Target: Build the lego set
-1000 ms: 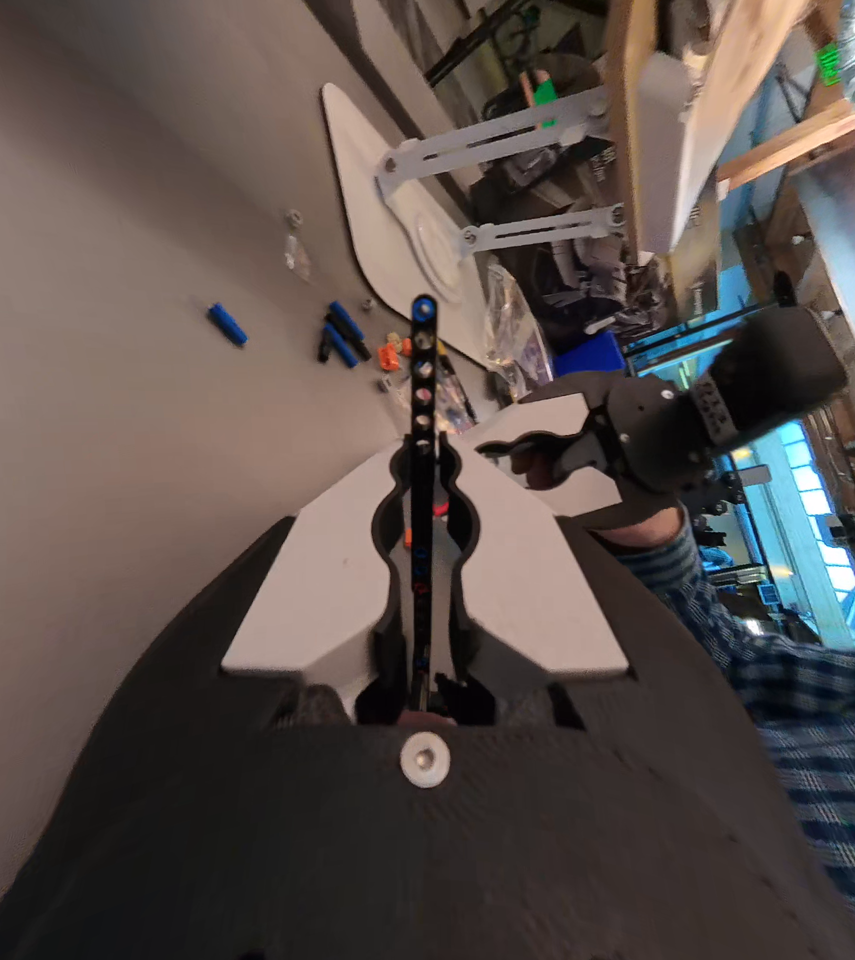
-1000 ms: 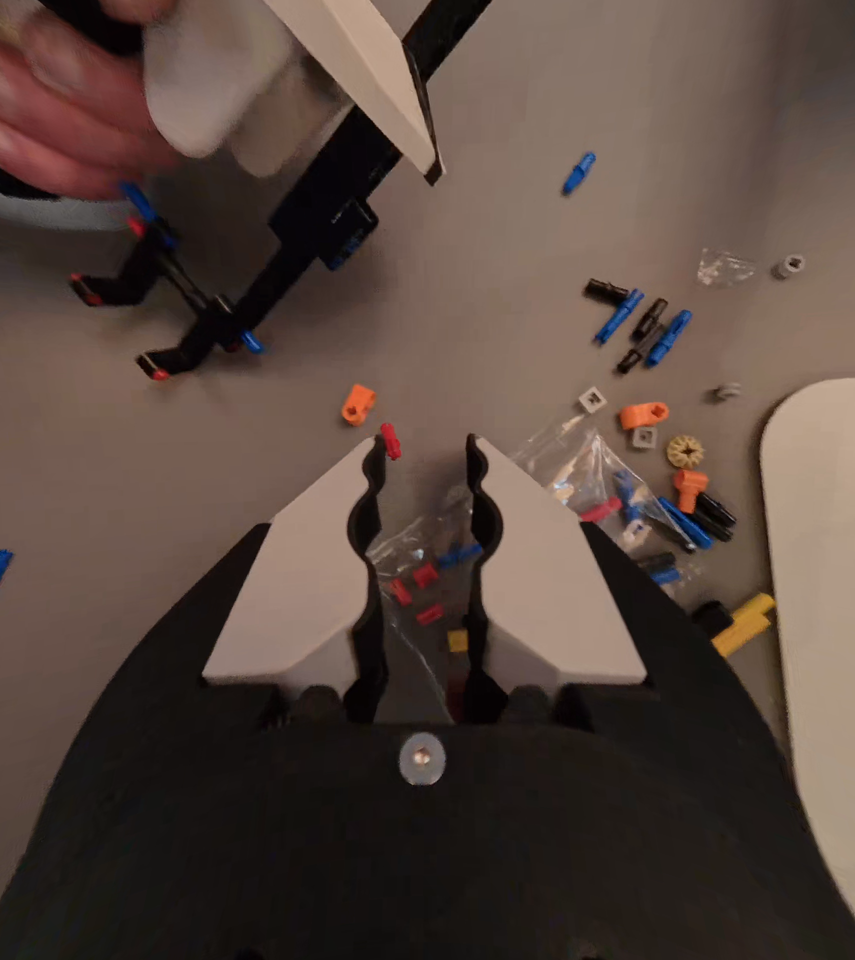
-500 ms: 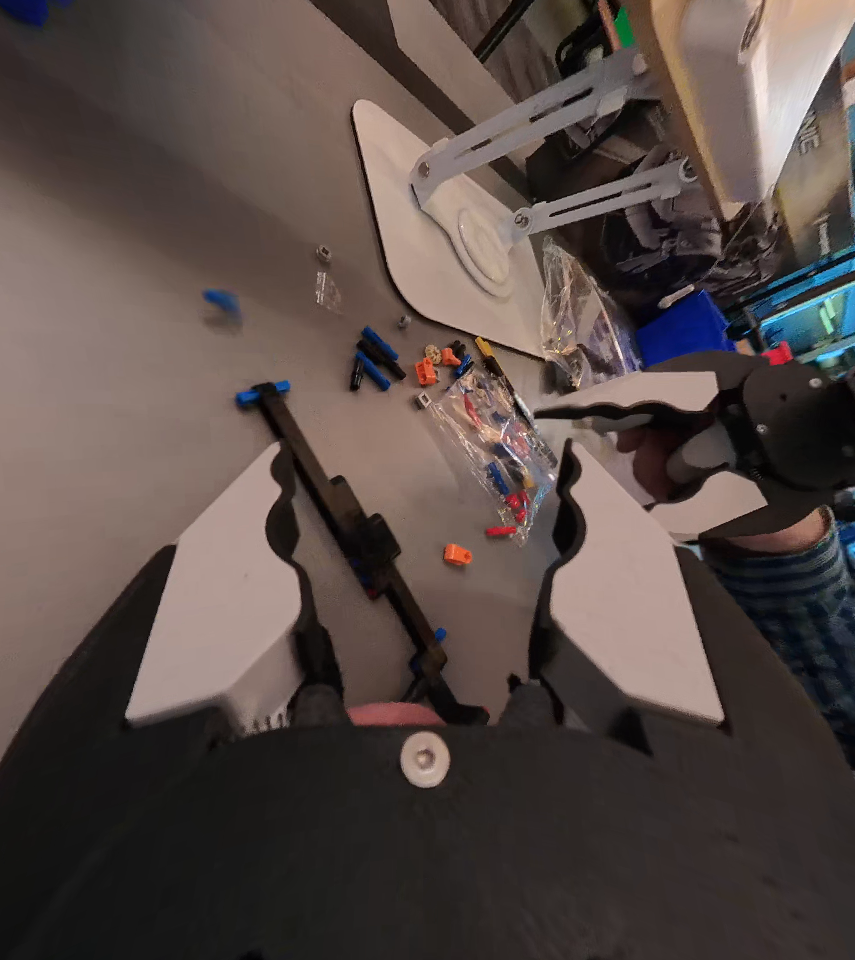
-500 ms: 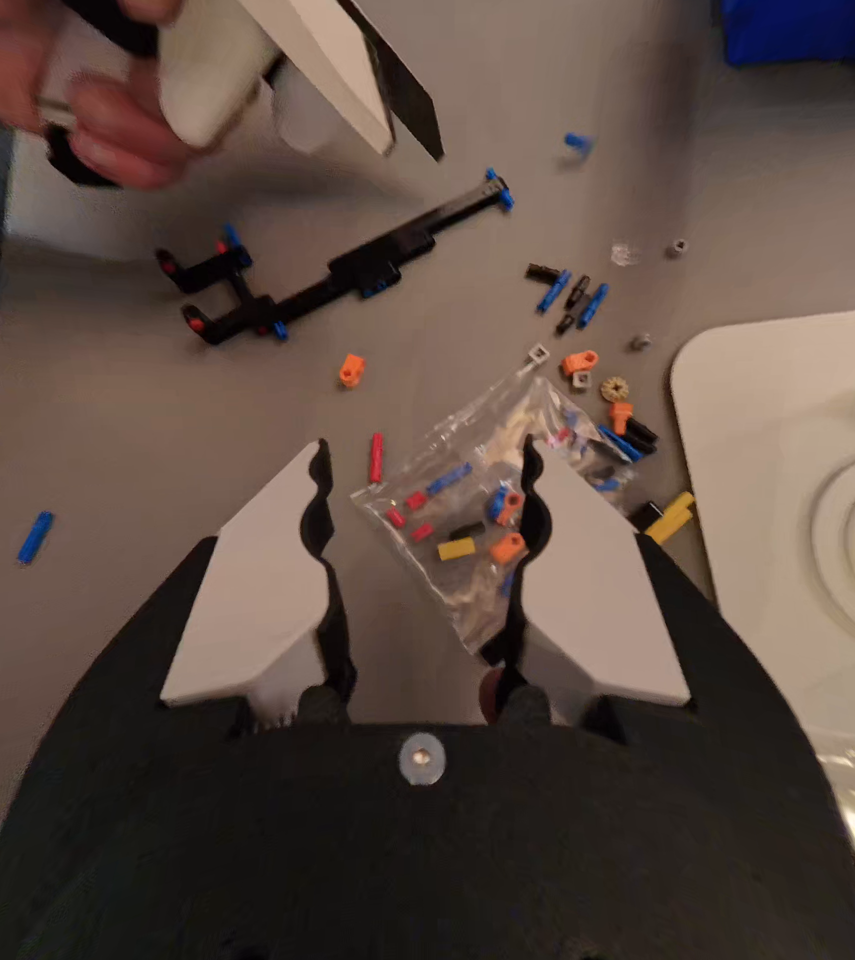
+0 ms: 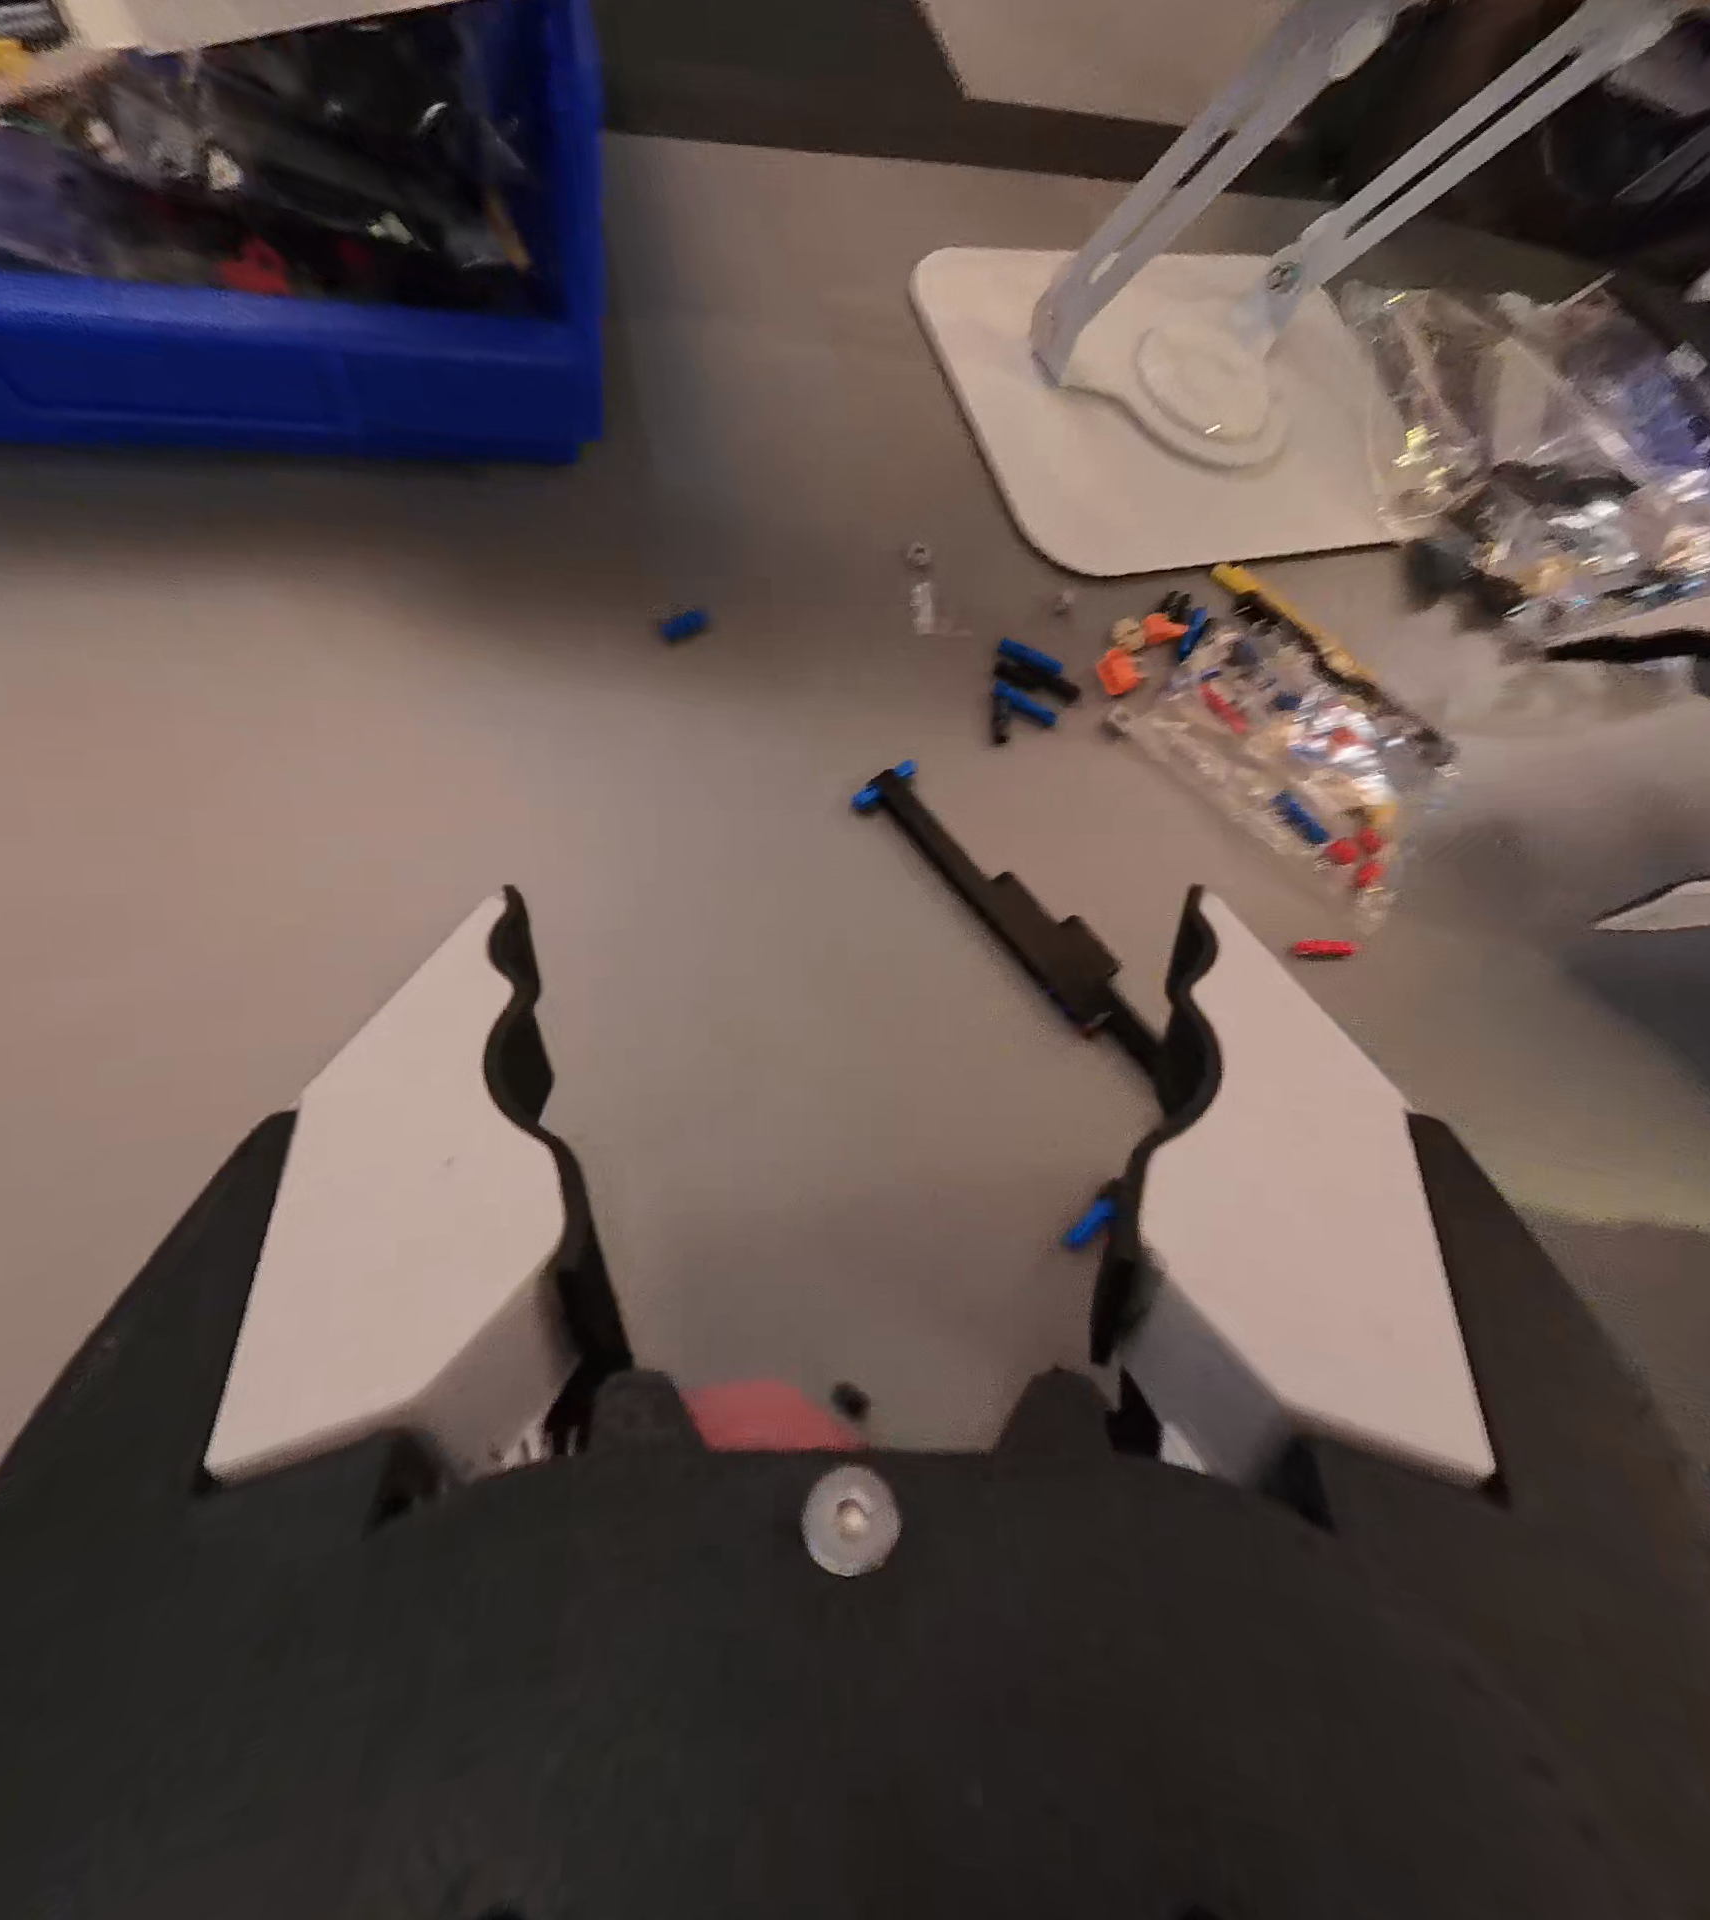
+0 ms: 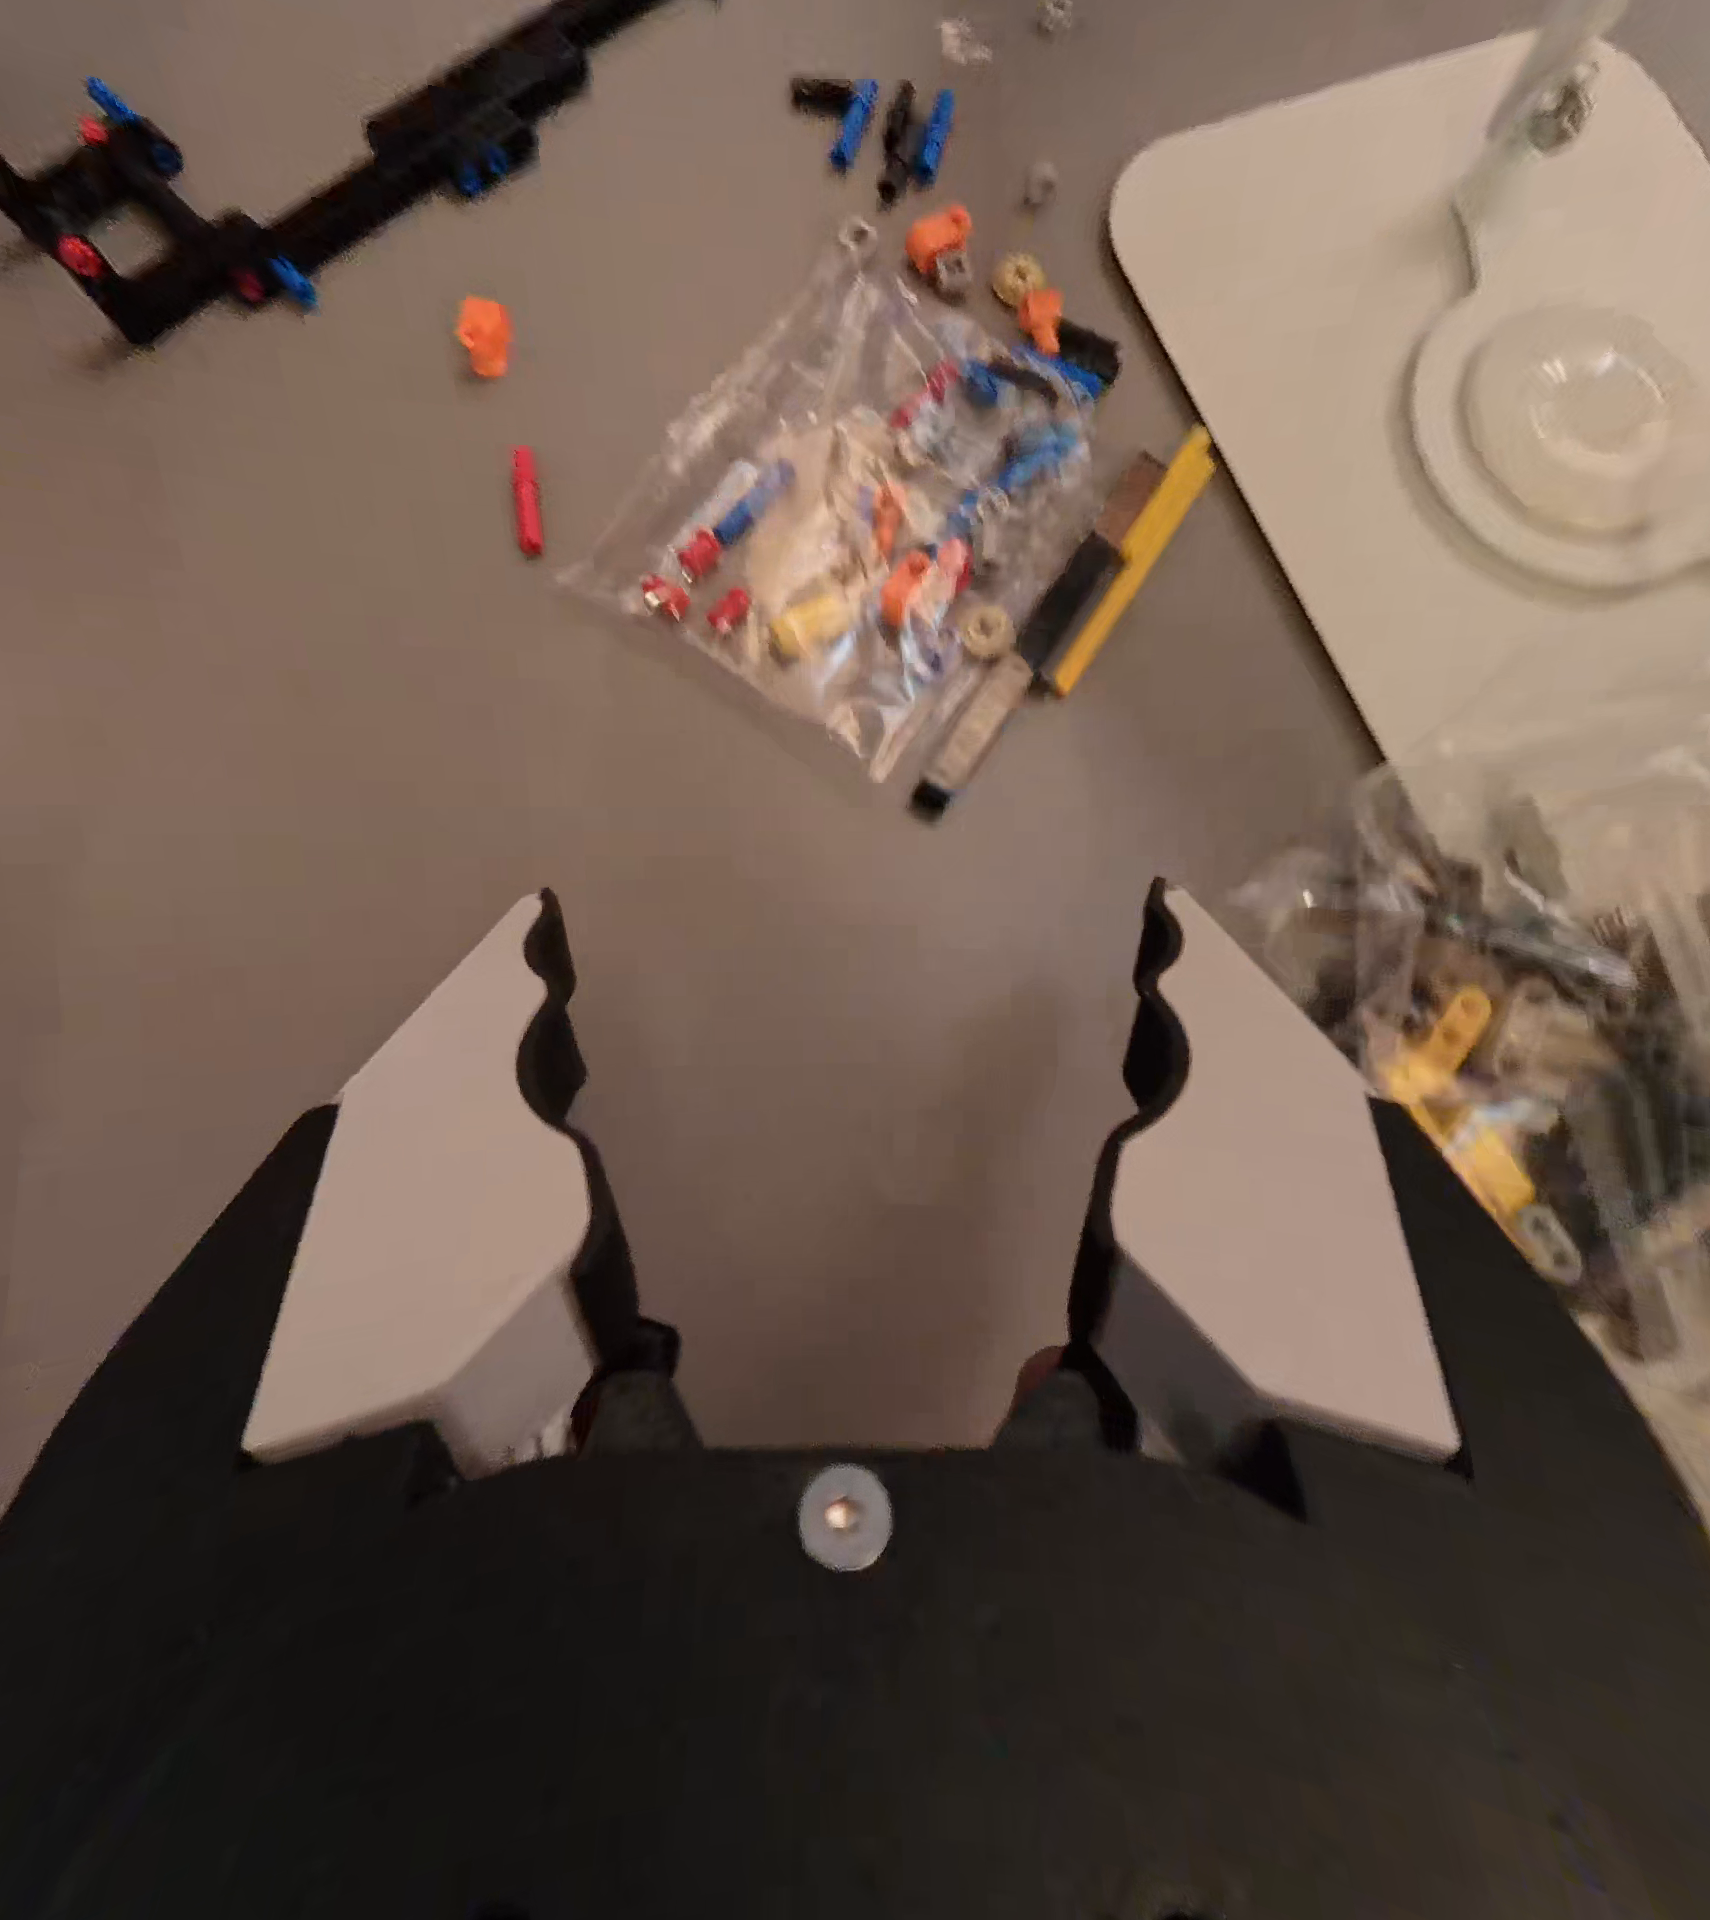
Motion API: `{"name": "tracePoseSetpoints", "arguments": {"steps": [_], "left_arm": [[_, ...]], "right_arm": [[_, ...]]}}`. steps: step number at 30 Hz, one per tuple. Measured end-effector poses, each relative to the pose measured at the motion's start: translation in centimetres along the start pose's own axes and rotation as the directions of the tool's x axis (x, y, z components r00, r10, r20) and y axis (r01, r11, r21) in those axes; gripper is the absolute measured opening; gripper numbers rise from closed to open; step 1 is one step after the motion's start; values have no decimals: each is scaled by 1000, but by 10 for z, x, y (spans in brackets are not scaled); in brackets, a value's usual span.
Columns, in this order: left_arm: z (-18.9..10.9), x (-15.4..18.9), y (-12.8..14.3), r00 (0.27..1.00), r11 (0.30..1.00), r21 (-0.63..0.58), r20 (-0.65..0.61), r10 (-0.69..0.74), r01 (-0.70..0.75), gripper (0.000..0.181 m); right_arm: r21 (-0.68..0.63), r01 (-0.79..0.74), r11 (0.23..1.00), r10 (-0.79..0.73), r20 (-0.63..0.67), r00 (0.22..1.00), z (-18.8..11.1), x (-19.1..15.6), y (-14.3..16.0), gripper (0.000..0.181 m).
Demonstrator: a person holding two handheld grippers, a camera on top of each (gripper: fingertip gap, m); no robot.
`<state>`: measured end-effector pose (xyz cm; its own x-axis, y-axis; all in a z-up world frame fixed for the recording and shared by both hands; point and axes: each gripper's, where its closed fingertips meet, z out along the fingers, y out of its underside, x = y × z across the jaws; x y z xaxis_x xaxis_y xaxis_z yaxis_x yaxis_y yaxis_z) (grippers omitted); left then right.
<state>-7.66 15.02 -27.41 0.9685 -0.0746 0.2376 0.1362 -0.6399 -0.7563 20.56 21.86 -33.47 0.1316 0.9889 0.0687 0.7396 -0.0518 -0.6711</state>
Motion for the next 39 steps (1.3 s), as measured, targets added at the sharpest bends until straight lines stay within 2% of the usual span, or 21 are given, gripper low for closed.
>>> {"name": "tracePoseSetpoints", "arguments": {"steps": [3, 7, 9, 10, 11, 12, 13, 14, 16, 18, 19, 21, 23, 26, 30, 31, 32, 33, 39], "left_arm": [[1, -37, 9, 997, 999, -42, 71, 25, -22, 131], [6, -85, 26, 984, 989, -133, 156, 85, -64, 140], [11, -97, 38, 979, 980, -186, 172, 109, -76, 145], [15, -96, 44, 984, 976, -210, 152, 98, -65, 144], [17, -98, 47, 981, 973, -219, 162, 112, -75, 142], [19, -107, 49, 964, 972, -220, 233, 130, -78, 128], [19, -123, 53, 929, 968, -240, 335, 156, -76, 103], [22, -123, 54, 936, 973, -221, 325, 134, -63, 100], [25, -123, 57, 949, 981, -192, 313, 46, 15, 100], [25, -124, 56, 945, 984, -177, 324, 46, 13, 103], [25, -128, 55, 937, 988, -157, 344, 53, 2, 111], [24, -129, 55, 932, 995, -98, 358, 53, -19, 114], [21, -133, 59, 932, 995, -94, 361, 6, 31, 119], [17, -139, 59, 923, 996, -75, 385, -11, 43, 107], [11, -136, 65, 923, 996, -76, 384, -11, 43, 111], [12, -134, 65, 929, 996, -82, 371, -8, 42, 118], [16, -129, 68, 942, 994, -110, 334, 13, 25, 139], [19, -124, 71, 950, 990, -142, 308, 45, -1, 152], [20, -124, 70, 949, 990, -142, 309, 54, -10, 149]], "right_arm": [[-33, 2, 999, -4, -73, 997, 1, 10, 24, 128], [32, -16, 999, 19, -103, 994, 0, 15, 28, 131], [76, -22, 997, 31, -125, 992, 2, 16, 25, 141], [71, -59, 996, 67, -104, 992, 5, 14, 26, 140], [56, -90, 994, 96, -99, 990, 6, 15, 28, 144], [55, -108, 993, 113, -113, 987, 7, 18, 28, 138], [62, -119, 991, 126, -124, 984, 7, 20, 27, 126], [68, -136, 988, 144, -134, 980, 6, 21, 26, 115], [57, -173, 983, 179, -136, 974, 7, 21, 27, 125], [47, -194, 980, 198, -132, 971, 9, 23, 29, 130], [35, -224, 974, 227, -141, 964, 9, 25, 32, 140], [9, -282, 959, 280, -161, 946, 11, 30, 38, 154], [8, -282, 959, 279, -162, 946, 12, 30, 38, 154], [8, -280, 960, 277, -160, 947, 12, 30, 38, 154], [7, -281, 960, 278, -162, 947, 11, 29, 37, 154], [8, -281, 960, 278, -161, 947, 12, 29, 36, 154], [8, -280, 960, 278, -161, 947, 13, 28, 35, 154], [9, -279, 960, 277, -161, 947, 14, 27, 34, 154], [14, -279, 960, 278, -162, 947, 23, 22, 28, 154]]}}
